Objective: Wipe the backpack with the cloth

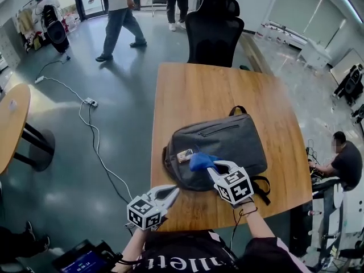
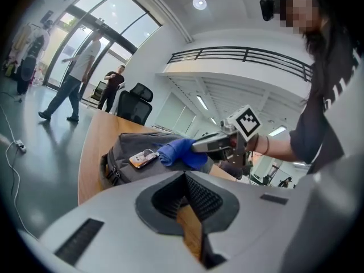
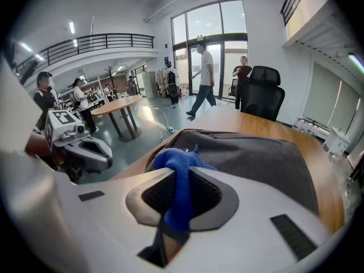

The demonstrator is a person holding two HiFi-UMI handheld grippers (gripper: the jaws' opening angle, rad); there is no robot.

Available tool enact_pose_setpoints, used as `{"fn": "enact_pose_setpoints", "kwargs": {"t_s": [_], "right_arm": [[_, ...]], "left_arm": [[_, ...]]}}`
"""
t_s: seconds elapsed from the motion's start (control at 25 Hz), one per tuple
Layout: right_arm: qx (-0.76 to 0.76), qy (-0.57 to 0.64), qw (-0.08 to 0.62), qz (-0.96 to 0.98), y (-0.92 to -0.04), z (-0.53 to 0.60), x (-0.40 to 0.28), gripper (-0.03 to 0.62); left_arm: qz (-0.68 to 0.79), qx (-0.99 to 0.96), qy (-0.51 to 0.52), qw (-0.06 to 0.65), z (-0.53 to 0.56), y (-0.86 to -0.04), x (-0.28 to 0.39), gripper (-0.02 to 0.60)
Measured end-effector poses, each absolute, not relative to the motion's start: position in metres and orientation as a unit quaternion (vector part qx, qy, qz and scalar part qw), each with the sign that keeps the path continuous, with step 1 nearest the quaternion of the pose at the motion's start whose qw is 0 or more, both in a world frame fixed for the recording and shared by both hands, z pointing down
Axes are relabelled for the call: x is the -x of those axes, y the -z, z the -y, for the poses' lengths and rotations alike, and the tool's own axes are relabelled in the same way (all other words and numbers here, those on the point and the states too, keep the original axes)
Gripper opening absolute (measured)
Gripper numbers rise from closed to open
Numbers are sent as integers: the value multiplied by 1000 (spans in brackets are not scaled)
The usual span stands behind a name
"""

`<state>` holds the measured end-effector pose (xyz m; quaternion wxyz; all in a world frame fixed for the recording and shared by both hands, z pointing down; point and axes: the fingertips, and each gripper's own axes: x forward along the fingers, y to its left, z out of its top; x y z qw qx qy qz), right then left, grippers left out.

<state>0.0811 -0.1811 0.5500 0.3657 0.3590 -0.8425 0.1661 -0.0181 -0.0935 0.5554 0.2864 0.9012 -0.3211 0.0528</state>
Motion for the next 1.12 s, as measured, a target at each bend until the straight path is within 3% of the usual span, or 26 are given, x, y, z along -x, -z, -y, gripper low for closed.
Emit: {"fn": "enact_pose_setpoints", "kwargs": {"t_s": [0.6, 0.88, 1.12], "right_arm": [[-374, -232, 370, 819, -581, 85, -132, 63], [-409, -110, 333, 842, -494, 206, -140, 63], [-424, -47, 371, 824, -473, 323, -132, 63]], "left_arm": [[286, -912, -63, 289, 92, -556, -18, 0], [282, -912, -69, 291, 91, -558, -21, 0], [296, -906, -65, 294, 95, -560, -14, 0]]}}
